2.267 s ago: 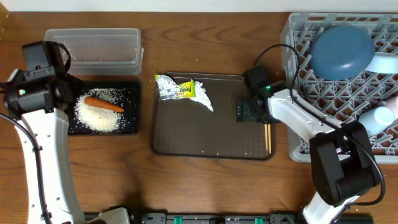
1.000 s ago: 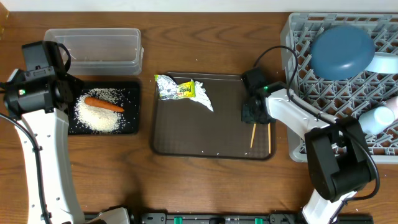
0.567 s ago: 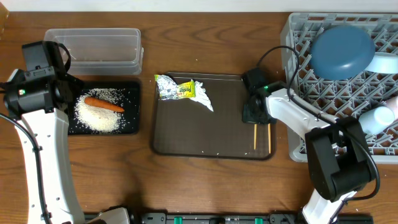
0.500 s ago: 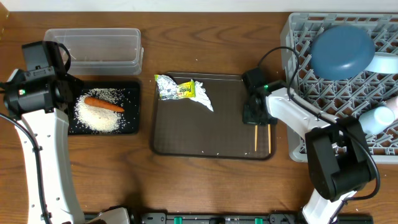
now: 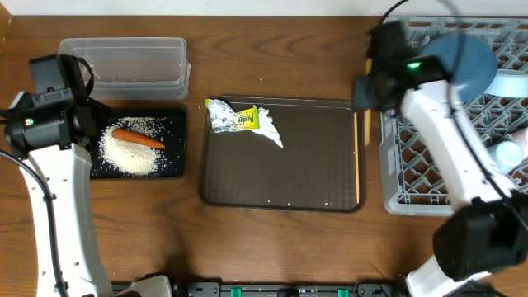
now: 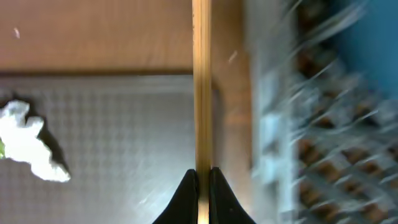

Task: Sort waste into correct bins and load items into the dishwasher rack
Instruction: 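Carry the chopstick into the dish rack and release it, then return the right gripper over the remaining chopstick on the tray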

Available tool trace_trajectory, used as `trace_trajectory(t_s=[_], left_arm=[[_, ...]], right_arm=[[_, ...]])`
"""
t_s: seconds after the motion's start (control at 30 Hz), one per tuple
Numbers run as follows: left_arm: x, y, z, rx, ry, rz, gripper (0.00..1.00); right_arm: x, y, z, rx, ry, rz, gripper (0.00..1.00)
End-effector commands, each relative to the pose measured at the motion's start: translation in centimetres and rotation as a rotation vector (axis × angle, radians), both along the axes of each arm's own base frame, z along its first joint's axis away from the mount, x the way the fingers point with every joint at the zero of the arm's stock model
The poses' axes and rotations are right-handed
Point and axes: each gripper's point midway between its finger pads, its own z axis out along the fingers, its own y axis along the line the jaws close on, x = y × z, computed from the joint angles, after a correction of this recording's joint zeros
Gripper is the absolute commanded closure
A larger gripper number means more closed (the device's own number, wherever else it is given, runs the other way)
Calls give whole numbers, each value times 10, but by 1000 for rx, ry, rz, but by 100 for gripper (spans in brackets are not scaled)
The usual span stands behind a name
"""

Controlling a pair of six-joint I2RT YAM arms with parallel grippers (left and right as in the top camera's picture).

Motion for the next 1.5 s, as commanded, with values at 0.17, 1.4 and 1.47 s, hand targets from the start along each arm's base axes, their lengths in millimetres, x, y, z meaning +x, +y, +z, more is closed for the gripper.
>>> trace_trajectory(t_s=[0.17, 1.4, 1.47], left_arm=[[-2, 4, 4, 25, 5, 9, 0], [-2, 4, 4, 25, 5, 9, 0], [-2, 4, 4, 25, 5, 9, 1]], right_arm=[[28, -78, 26, -54, -110, -8, 99], [22, -34, 24, 214, -32, 132, 34], [7, -10, 27, 303, 11, 185, 13]])
